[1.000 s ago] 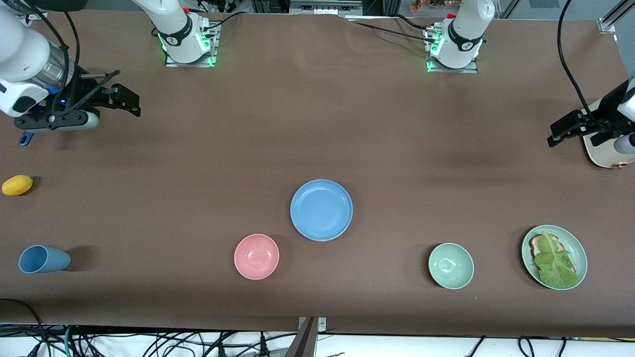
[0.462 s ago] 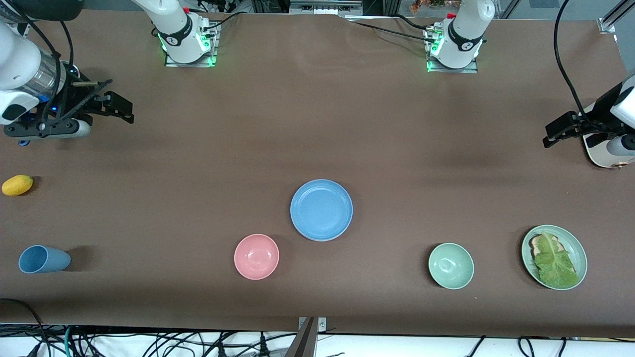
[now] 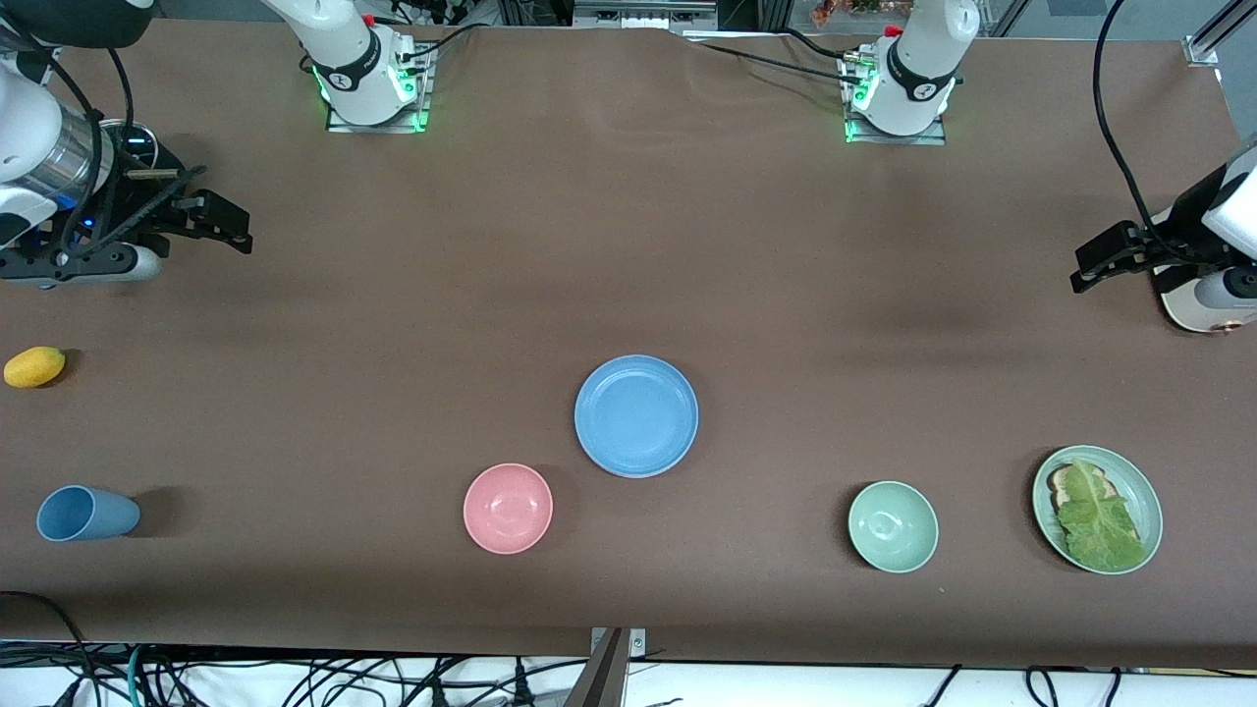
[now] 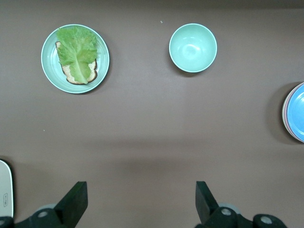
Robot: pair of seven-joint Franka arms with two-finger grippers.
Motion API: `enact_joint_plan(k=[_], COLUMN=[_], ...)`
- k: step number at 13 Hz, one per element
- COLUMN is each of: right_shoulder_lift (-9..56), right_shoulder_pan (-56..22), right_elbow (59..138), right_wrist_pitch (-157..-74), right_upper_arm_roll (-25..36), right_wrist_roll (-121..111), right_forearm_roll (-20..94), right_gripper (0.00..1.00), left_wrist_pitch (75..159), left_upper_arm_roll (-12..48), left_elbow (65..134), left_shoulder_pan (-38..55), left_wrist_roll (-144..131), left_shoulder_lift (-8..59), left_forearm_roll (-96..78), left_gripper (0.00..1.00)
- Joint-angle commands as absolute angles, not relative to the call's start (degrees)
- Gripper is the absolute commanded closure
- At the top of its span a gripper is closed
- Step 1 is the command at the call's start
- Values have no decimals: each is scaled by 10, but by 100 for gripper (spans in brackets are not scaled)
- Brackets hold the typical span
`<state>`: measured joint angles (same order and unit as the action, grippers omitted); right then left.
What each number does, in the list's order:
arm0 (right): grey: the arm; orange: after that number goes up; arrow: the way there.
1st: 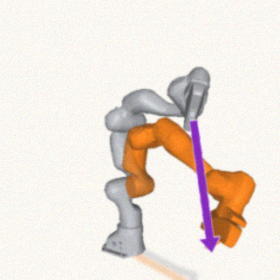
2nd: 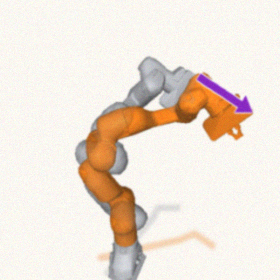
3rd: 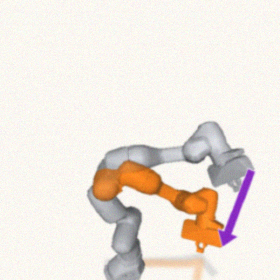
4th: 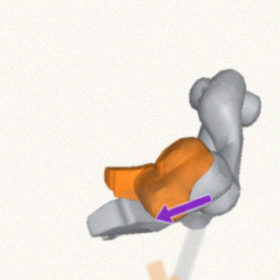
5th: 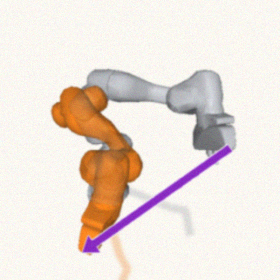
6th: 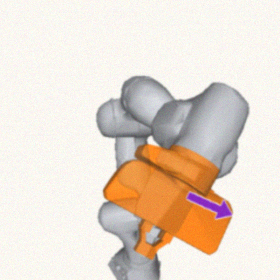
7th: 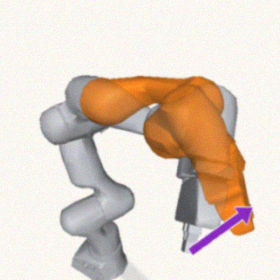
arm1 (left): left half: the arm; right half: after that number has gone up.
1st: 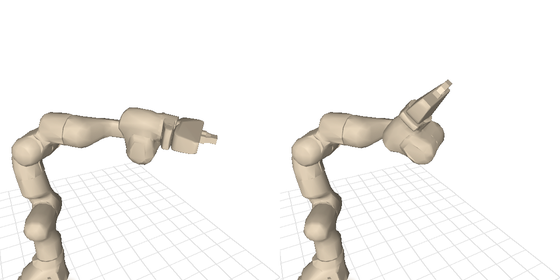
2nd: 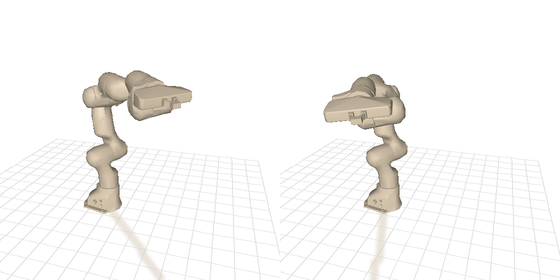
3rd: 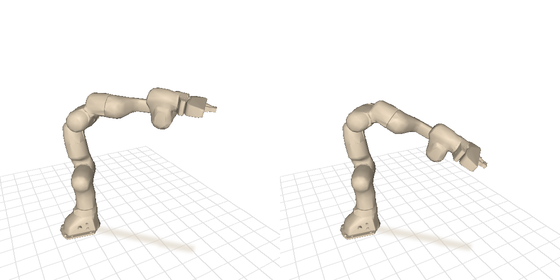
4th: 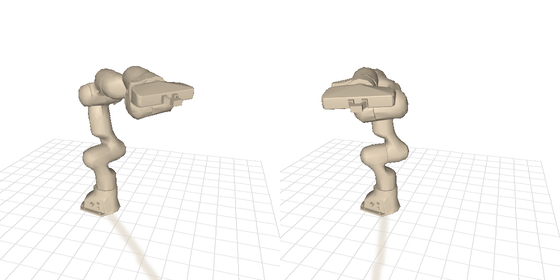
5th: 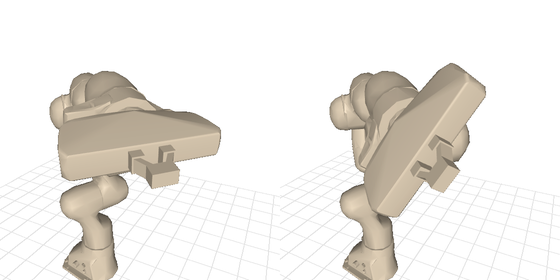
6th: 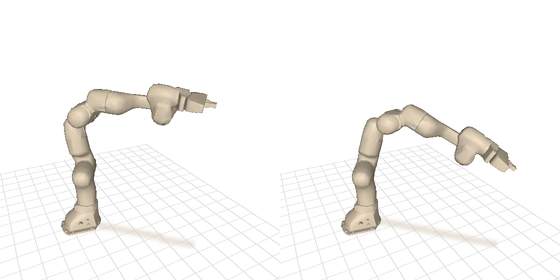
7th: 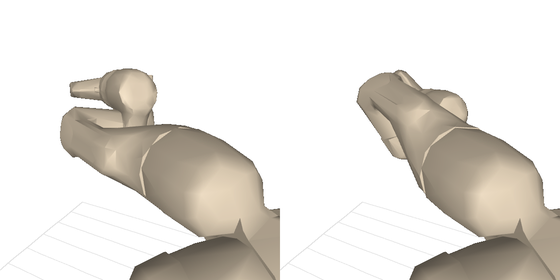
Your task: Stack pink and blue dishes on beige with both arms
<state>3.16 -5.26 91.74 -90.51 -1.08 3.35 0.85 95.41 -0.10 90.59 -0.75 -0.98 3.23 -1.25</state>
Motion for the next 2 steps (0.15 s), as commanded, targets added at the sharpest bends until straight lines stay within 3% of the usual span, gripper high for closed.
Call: enact_joint_plan(k=[1, 2], right_shoulder_lift=[57, 57], right_shoulder_pan=[-47, -47], right_elbow=[871, 872], right_wrist_pitch=[-897, -894], right_upper_arm_roll=[-15, -15], right_wrist_roll=[21, 23], right_forearm_roll=[5, 6], right_gripper=[0, 0], left_wrist_pitch=[951, 951], left_upper_arm_roll=[-3, -3], left_elbow=[889, 889], left_shoulder_pan=[-6, -5], left_wrist_roll=[-2, -2], left_shoulder_lift=[40, 40], left_forearm_roll=[-27, -27], left_gripper=[0, 0])
